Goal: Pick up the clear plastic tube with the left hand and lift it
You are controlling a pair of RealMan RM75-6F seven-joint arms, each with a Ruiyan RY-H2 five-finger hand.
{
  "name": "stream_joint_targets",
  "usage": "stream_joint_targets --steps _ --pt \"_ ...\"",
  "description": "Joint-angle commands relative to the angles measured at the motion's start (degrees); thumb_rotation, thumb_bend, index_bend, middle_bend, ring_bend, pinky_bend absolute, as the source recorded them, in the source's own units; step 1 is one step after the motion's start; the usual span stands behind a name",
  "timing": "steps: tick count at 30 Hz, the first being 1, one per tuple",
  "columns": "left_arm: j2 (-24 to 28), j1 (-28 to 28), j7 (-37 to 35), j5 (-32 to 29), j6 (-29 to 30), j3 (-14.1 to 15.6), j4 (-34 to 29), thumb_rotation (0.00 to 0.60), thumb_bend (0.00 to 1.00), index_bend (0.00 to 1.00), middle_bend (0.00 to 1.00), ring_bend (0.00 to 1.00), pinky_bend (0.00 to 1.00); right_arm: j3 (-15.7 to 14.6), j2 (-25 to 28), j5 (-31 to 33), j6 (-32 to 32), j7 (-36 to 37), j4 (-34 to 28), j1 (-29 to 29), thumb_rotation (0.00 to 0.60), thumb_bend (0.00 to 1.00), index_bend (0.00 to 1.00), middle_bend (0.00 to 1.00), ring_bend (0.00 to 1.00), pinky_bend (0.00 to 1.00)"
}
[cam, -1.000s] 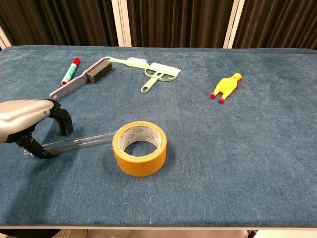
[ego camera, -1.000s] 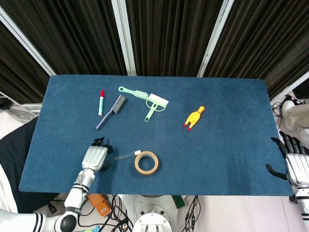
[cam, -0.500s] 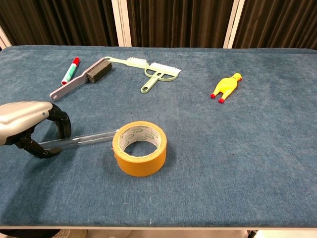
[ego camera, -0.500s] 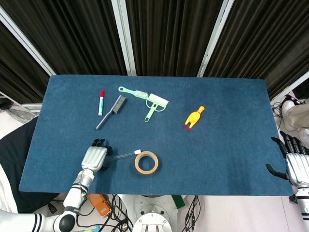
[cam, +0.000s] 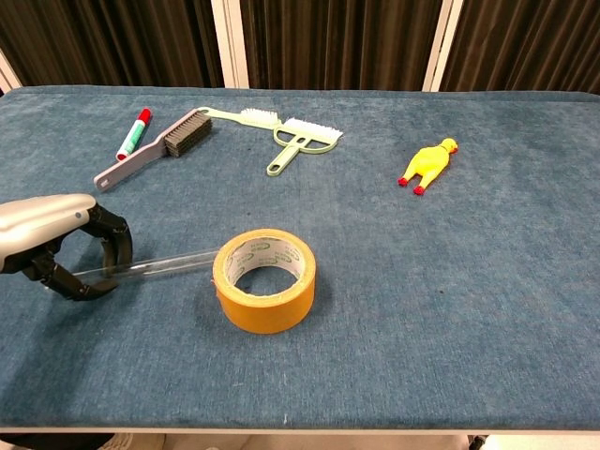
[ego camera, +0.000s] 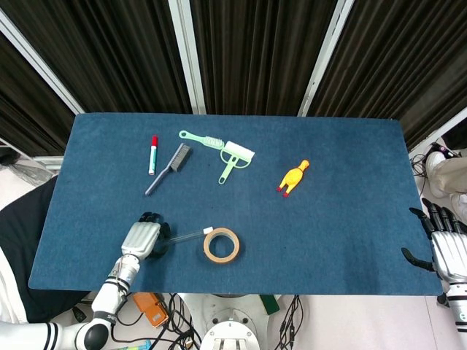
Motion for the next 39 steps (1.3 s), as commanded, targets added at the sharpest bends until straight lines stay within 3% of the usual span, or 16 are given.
stream_joint_targets --steps 1,8,30,39 --pt "1.14 0.45 -3.97 1.89 -1.58 -0.14 -0.06 0.600 0.42 0.54 0.53 0.14 0.09 0.01 -0.01 0.04 0.02 -0.08 0.00 -0.02 0.600 0.36 0.20 0.05 0.01 0.00" --pt "4.51 0.98 -14.23 5.21 -5.10 -1.15 -1.17 0.600 0.45 0.54 0.53 0.14 0.09 0.04 -0.01 0.13 -0.02 -0.04 0.00 -0.02 0.600 0.36 0.20 0.05 0.01 0.00" --pt "14.17 2.03 -36.70 13.61 -10.04 -3.77 -2.68 0.600 0.46 0.56 0.55 0.15 0.09 0.10 -0.05 0.33 -0.04 -0.37 -0.16 -0.06 0.600 0.36 0.20 0.05 0.01 0.00" --pt "18.70 1.31 -36.07 14.79 -8.63 -5.68 -6.08 0.600 0.46 0.56 0.55 0.15 0.09 0.13 -0.05 0.41 -0.04 -0.45 -0.22 -0.07 0.600 0.36 0.20 0.05 0.01 0.00"
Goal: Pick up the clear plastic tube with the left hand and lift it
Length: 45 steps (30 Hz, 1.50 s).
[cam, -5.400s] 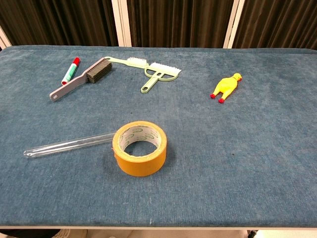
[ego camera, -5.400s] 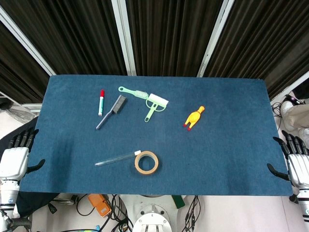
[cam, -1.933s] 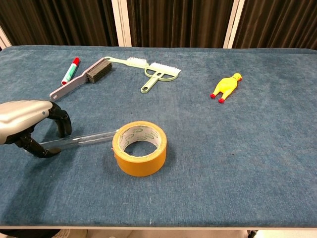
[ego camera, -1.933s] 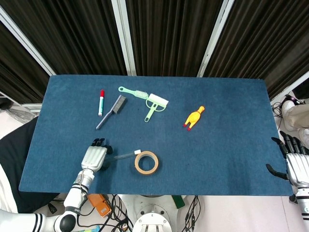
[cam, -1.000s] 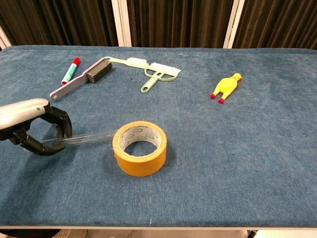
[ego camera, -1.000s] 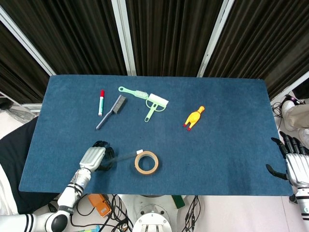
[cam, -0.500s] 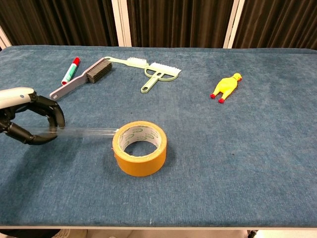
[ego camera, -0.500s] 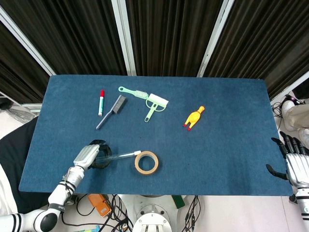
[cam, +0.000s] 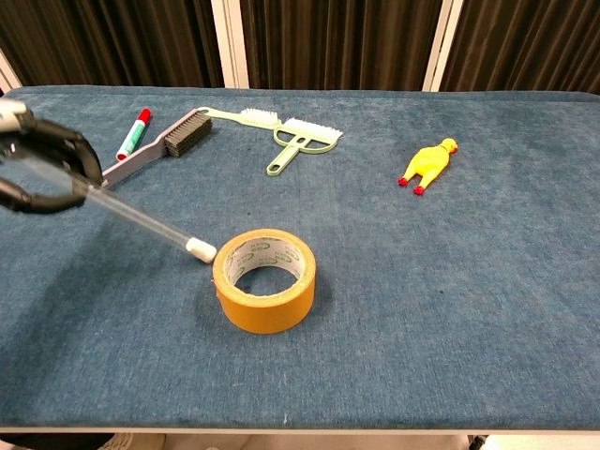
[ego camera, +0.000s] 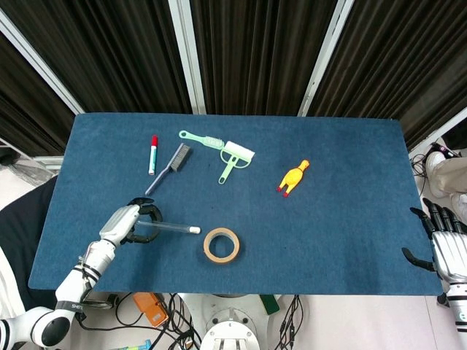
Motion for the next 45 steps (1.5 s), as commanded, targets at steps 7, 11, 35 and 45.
stream_joint_targets --steps 7,11,35,45 --pt "4.17 -1.50 5.35 -1.90 1.33 -2.10 -5.15 0.600 0.46 0.56 0.55 0.15 0.09 0.03 0.05 0.07 0.03 0.08 -0.02 -0.04 0.600 0.36 0.21 0.05 0.01 0.00" --pt "5.40 -1.98 6.82 -2.53 2.01 -2.87 -7.03 0.600 0.46 0.56 0.55 0.15 0.09 0.05 0.09 0.12 0.01 0.18 -0.04 -0.05 0.600 0.36 0.20 0.05 0.01 0.00" --pt "17.43 -11.46 11.00 -15.31 -5.05 -11.09 -12.74 0.600 0.46 0.56 0.55 0.15 0.09 0.23 0.32 0.66 -0.26 0.36 -0.27 -0.04 0.600 0.36 0.21 0.05 0.01 0.00" --pt "25.97 -15.04 12.89 -21.88 -6.92 -13.92 -15.59 0.600 0.46 0.56 0.55 0.15 0.09 0.14 0.30 0.58 -0.36 0.09 -0.44 -0.03 0.600 0.36 0.21 0.05 0.01 0.00"
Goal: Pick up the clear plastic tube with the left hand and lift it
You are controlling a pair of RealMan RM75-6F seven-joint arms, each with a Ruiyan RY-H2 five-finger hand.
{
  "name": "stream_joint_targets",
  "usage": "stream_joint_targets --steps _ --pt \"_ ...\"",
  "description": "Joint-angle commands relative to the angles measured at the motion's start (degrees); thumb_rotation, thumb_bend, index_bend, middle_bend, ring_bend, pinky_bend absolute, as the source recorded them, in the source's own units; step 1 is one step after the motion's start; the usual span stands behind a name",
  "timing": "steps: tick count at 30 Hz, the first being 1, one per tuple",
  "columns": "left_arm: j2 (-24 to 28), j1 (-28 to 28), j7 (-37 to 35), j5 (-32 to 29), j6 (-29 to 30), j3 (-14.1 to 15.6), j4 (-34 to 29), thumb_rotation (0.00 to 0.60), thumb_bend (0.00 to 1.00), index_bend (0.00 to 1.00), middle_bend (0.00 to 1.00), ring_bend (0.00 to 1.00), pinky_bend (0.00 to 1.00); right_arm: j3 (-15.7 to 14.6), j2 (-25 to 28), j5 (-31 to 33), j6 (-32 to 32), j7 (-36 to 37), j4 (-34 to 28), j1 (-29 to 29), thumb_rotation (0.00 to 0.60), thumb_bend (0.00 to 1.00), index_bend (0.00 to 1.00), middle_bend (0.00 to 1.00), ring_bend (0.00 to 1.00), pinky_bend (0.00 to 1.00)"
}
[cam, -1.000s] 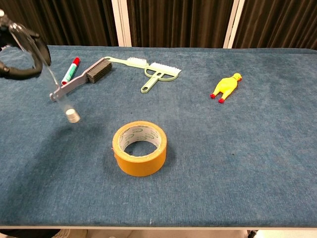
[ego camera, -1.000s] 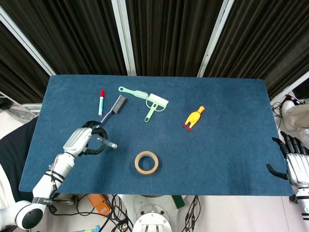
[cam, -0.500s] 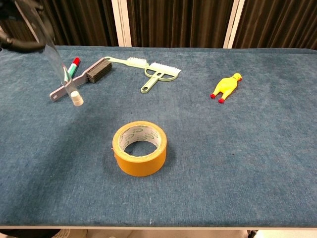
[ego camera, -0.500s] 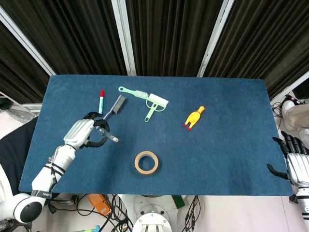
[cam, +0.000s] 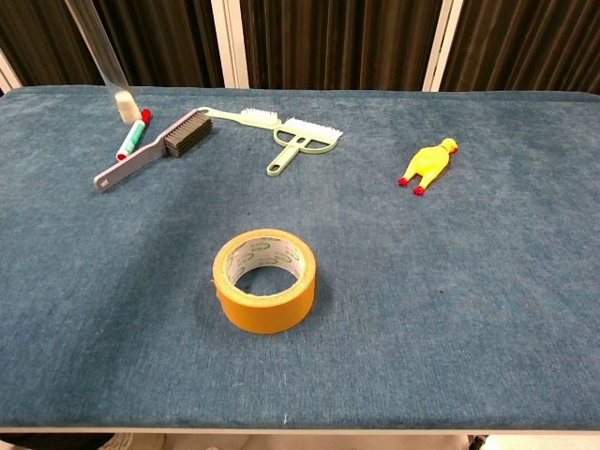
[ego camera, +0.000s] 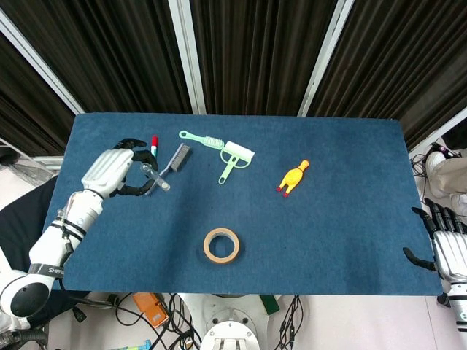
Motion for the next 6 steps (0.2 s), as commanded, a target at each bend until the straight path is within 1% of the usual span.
stream_joint_targets --steps 1,6 --pt "2.64 -1.21 0.89 -1.73 -1.08 -0.55 -0.92 0.600 0.46 0.56 0.55 0.15 0.09 0.01 -0.01 0.02 0.04 -0.05 -0.01 -0.02 0.600 0.36 0.21 0.05 0.01 0.00" --pt "5.91 -1.66 1.63 -2.66 -1.33 -0.50 -2.43 0.600 0.46 0.56 0.55 0.15 0.09 -0.01 0.00 0.12 0.10 0.15 -0.16 -0.14 0.600 0.36 0.21 0.05 0.01 0.00"
